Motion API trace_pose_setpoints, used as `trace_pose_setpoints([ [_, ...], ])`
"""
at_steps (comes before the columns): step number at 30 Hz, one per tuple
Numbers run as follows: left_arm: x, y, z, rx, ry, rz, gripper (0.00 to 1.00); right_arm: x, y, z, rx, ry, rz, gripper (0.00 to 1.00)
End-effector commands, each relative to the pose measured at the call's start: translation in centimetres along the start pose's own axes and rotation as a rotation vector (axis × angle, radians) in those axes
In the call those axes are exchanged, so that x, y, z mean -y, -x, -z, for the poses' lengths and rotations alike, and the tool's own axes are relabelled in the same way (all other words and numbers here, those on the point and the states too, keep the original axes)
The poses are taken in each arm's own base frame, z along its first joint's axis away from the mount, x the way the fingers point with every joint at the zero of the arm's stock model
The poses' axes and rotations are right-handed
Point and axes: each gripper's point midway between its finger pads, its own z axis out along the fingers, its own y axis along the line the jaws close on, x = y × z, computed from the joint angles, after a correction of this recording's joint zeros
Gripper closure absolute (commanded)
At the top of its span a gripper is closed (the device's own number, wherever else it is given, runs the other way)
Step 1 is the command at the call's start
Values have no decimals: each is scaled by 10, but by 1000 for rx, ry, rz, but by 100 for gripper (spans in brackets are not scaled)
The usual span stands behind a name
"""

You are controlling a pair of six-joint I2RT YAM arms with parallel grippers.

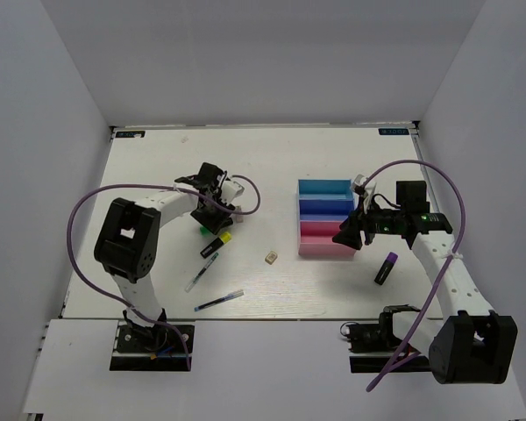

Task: Sort the stationery into containers
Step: Grab a piece of stationery with the left arm, then place the stationery into the container

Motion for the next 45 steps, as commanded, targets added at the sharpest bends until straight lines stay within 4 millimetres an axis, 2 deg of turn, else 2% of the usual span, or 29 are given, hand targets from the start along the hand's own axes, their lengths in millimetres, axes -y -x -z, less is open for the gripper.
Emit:
trace_pose_setpoints([
  [1, 9, 9, -6, 11, -8, -61, 39, -2, 14, 3, 19, 13, 34, 41],
  [4, 11, 4, -14, -22, 11, -91, 42, -4, 12, 3, 14, 18, 28, 41],
  [7, 11, -5, -21, -64, 38, -114, 58, -2, 12, 2, 13, 14, 26, 41],
  [8, 13, -9, -23, -76, 40, -122, 66, -2, 12, 3, 15, 11, 32, 41],
  [12, 10, -24, -28, -114, 78, -118, 85, -3, 13, 4, 19, 14, 36, 41],
  [16, 6, -13, -18, -71, 112, -86, 98, -4, 13, 3, 18, 18, 37, 41],
  [18, 2, 16, 4, 15, 133, -28, 100, -3, 13, 4, 18, 13, 30, 41],
  [19, 4, 20, 6, 28, 130, -6, 100, -3, 13, 4, 19, 11, 29, 41],
  [20, 5, 42, 26, 111, 127, 6, 100, -3, 14, 4, 21, 9, 30, 41],
  [22, 15, 61, 40, 181, 106, 36, 100, -3, 14, 4, 19, 9, 31, 65],
  [23, 19, 84, 62, 268, 87, 37, 100, -4, 16, 5, 23, 8, 33, 77],
  [24, 33, 93, 68, 293, 70, 13, 100, -3, 16, 5, 22, 2, 33, 97],
  [27, 47, 130, 97, 405, 49, -18, 100, -1, 15, 5, 17, -10, 41, 100],
  [28, 66, 144, 108, 437, 31, -71, 100, 0, 15, 7, 18, -21, 49, 100],
  [29, 71, 158, 117, 468, 25, -90, 100, 4, 14, 7, 11, -44, 56, 100],
  [31, 95, 180, 126, 504, 3, -164, 100, 8, 14, 8, 13, -66, 83, 100],
  [32, 104, 185, 122, 499, -5, -195, 100, 14, 12, 10, -5, -108, 95, 100],
  [33, 108, 207, 140, 558, -3, -209, 100, 17, 10, 11, -9, -123, 112, 100],
  [35, 124, 218, 124, 543, -13, -280, 100, 28, 11, 16, -18, -202, 156, 100],
  [36, 131, 237, 137, 600, -30, -313, 100, 30, 5, 16, -27, -216, 142, 100],
  [37, 141, 239, 119, 578, -41, -349, 100, 39, 8, 21, -30, -280, 165, 100],
  [38, 144, 249, 114, 600, -42, -364, 100, 40, 8, 23, -24, -295, 180, 100],
  [41, 159, 274, 115, 677, -79, -426, 100, 43, 7, 26, -7, -342, 214, 100],
  [43, 163, 285, 104, 699, -94, -435, 100, 46, 8, 27, 6, -359, 238, 100],
  [45, 163, 300, 107, 742, -87, -435, 100, 49, 9, 29, 2, -378, 248, 100],
])
